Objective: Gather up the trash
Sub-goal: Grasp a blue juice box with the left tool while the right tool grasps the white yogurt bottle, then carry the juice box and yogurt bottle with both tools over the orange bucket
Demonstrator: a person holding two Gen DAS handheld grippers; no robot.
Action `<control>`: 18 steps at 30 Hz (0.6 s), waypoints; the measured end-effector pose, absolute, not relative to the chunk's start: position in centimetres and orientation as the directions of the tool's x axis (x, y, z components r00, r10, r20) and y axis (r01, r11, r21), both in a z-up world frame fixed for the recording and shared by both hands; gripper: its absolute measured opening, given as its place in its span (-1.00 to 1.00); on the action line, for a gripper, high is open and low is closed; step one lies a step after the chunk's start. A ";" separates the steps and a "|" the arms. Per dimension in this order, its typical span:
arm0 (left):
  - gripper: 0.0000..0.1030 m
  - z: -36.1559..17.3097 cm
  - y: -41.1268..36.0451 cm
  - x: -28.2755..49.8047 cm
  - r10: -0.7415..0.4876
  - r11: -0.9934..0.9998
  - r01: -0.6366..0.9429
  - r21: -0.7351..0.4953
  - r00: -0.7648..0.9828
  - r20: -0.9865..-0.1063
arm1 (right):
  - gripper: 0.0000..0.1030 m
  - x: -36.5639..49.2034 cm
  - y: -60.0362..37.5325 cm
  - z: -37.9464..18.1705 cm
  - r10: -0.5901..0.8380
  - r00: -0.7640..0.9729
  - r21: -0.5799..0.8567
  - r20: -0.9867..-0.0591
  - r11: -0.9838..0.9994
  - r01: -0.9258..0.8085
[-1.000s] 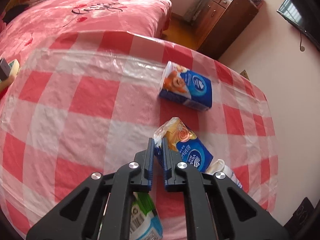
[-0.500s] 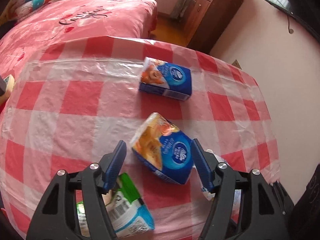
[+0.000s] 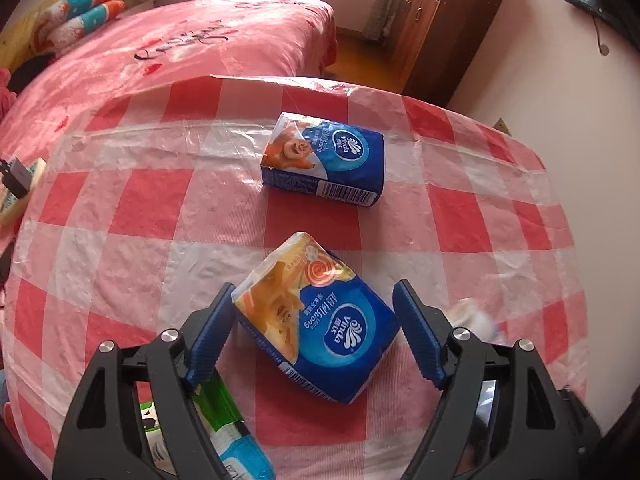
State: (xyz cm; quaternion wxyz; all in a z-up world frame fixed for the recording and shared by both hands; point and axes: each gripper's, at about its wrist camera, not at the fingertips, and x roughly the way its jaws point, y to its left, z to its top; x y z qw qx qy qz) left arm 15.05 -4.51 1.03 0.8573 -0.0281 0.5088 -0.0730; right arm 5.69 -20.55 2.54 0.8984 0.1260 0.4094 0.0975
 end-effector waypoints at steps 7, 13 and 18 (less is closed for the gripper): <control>0.35 0.5 -6.8 14.3 -0.036 0.997 0.074 0.005 0.541 -0.840 | 0.12 5.5 -23.2 2.7 0.266 0.669 0.348 -0.694 0.938 -0.012; 0.02 0.8 -7.8 13.3 -0.036 0.995 0.096 0.023 0.574 -0.818 | 0.12 5.2 -23.4 2.9 0.298 0.664 0.369 -0.686 0.929 -0.036; -0.19 1.0 -8.2 12.5 -0.063 0.992 0.125 0.012 0.580 -0.813 | 0.12 5.1 -23.2 2.8 0.339 0.657 0.408 -0.673 0.912 -0.052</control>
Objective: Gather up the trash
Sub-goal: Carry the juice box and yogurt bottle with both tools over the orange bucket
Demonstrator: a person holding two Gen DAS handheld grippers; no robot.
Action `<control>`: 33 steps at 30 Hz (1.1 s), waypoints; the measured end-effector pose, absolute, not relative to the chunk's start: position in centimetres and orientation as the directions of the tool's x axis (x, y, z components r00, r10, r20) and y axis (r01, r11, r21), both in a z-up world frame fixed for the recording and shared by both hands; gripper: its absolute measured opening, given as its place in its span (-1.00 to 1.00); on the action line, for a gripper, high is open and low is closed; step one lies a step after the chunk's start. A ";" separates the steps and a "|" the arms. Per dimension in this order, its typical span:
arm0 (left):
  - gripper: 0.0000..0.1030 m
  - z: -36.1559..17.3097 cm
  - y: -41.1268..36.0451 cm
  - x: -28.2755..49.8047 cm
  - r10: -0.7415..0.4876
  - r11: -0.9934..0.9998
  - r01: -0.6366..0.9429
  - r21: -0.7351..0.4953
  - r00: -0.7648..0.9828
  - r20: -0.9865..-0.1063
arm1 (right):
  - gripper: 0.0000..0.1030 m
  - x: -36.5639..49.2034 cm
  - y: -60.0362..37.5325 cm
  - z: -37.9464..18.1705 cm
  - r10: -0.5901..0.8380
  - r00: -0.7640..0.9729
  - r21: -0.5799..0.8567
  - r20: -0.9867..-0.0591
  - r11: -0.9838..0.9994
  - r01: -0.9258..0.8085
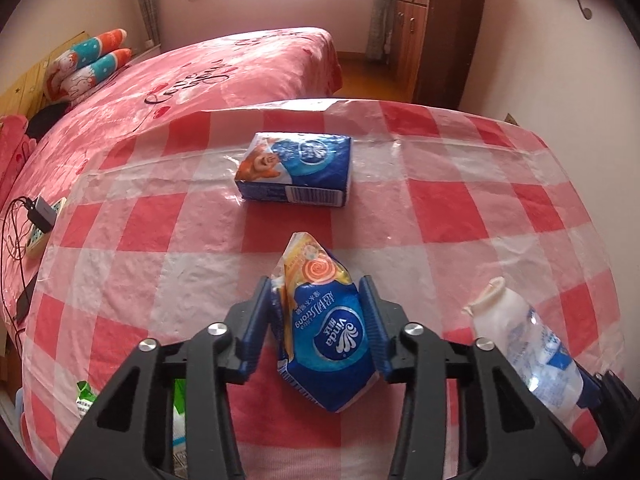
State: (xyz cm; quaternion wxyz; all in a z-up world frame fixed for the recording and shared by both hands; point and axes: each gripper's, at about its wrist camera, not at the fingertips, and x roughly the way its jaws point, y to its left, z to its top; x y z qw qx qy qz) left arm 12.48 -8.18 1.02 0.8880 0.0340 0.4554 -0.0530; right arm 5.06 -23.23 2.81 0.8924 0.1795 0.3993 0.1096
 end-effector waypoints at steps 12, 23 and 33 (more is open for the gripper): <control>-0.33 2.7 -6.3 8.1 -0.158 0.983 0.171 -0.069 0.588 -0.793 | 0.11 3.9 -22.7 3.0 0.417 0.637 0.460 -0.649 0.881 -0.109; -0.33 3.9 -2.7 2.3 -0.220 0.972 0.203 -0.122 0.585 -0.780 | 0.11 1.8 -21.8 3.1 0.454 0.617 0.475 -0.643 0.868 -0.143; -0.33 3.9 1.6 -2.8 -0.240 0.968 0.203 -0.148 0.575 -0.782 | 0.11 -0.7 -19.8 2.9 0.482 0.591 0.485 -0.647 0.858 -0.168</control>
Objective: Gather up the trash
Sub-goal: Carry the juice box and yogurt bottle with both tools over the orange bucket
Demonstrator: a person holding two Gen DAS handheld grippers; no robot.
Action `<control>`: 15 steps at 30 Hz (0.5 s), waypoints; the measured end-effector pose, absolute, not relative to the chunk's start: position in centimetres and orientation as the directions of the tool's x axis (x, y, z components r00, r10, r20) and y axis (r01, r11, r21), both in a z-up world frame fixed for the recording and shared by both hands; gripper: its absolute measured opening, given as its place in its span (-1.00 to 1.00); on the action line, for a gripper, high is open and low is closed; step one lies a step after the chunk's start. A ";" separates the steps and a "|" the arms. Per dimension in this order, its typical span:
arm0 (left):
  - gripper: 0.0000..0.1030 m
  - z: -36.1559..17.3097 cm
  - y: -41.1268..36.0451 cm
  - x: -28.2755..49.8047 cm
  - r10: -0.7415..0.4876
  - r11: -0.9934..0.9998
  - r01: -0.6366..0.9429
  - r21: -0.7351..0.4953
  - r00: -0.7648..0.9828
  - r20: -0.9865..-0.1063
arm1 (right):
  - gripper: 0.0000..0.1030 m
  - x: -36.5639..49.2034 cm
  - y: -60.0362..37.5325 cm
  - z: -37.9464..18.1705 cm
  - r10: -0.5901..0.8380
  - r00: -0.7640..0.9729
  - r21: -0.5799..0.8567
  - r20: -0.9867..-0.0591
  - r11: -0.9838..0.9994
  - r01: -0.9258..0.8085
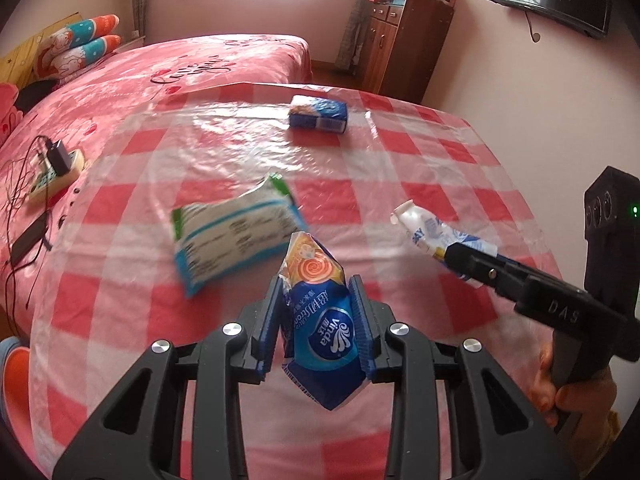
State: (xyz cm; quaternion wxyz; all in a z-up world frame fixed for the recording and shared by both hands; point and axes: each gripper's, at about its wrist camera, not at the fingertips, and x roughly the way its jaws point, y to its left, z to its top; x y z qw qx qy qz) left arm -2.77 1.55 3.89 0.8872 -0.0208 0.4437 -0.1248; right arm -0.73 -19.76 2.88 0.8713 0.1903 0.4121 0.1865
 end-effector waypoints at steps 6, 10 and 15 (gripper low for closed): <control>-0.32 4.0 4.3 -4.7 -0.220 0.974 0.183 -0.137 0.589 -0.777 | 0.11 -2.3 -17.9 2.7 0.498 0.565 0.483 -0.658 0.855 -0.190; -0.32 4.2 5.9 -5.7 -0.197 0.979 0.170 -0.117 0.604 -0.773 | 0.11 -3.5 -16.6 2.9 0.502 0.553 0.473 -0.665 0.856 -0.208; -0.32 4.1 8.1 -7.1 -0.171 0.984 0.146 -0.102 0.616 -0.769 | 0.11 -4.8 -15.1 3.1 0.516 0.533 0.474 -0.671 0.851 -0.227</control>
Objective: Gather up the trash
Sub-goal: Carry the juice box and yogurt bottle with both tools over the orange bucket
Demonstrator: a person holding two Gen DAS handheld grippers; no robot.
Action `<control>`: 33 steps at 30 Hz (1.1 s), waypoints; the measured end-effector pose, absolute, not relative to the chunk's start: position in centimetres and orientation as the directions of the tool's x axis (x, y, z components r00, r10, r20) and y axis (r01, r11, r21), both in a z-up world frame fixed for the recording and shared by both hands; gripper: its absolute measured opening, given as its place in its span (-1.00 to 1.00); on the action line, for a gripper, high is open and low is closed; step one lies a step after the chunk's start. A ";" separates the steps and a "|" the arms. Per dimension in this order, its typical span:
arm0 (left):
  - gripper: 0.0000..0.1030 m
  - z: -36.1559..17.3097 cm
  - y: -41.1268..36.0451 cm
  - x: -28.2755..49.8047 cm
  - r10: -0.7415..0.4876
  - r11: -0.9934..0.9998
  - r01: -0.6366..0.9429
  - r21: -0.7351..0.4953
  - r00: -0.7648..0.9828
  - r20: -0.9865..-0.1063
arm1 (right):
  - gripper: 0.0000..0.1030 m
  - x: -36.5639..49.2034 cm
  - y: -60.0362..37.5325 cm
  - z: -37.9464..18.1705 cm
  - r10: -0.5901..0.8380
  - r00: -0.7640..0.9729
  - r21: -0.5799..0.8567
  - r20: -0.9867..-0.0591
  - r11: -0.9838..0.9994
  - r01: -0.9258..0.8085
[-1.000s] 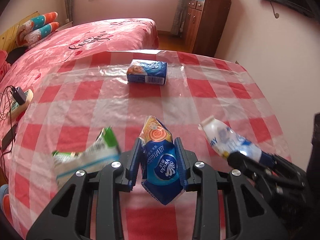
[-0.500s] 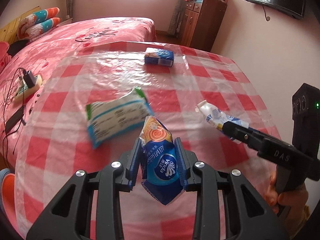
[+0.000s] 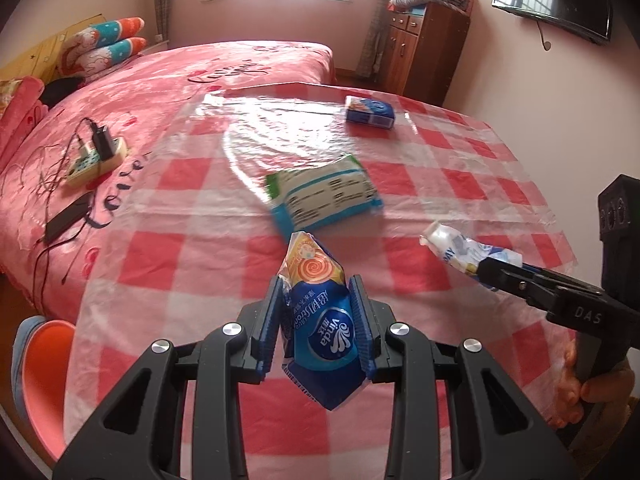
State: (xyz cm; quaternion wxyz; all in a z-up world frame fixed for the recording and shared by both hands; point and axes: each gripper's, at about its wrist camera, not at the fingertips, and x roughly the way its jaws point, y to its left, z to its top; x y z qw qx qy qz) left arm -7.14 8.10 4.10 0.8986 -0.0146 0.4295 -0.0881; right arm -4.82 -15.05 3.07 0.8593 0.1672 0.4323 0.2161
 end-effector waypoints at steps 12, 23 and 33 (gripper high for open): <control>-0.31 4.4 12.2 -10.3 -0.100 0.994 0.101 -0.043 0.668 -0.738 | 0.11 -7.4 -10.6 3.9 0.539 0.482 0.461 -0.691 0.842 -0.280; -0.31 4.3 16.8 -12.2 -0.036 0.999 0.031 -0.020 0.695 -0.719 | 0.10 -8.5 -5.4 4.8 0.561 0.426 0.430 -0.710 0.824 -0.368; -0.31 3.8 22.8 -14.2 0.036 0.996 -0.085 -0.031 0.691 -0.722 | 0.10 -8.9 2.1 6.3 0.594 0.355 0.388 -0.722 0.772 -0.504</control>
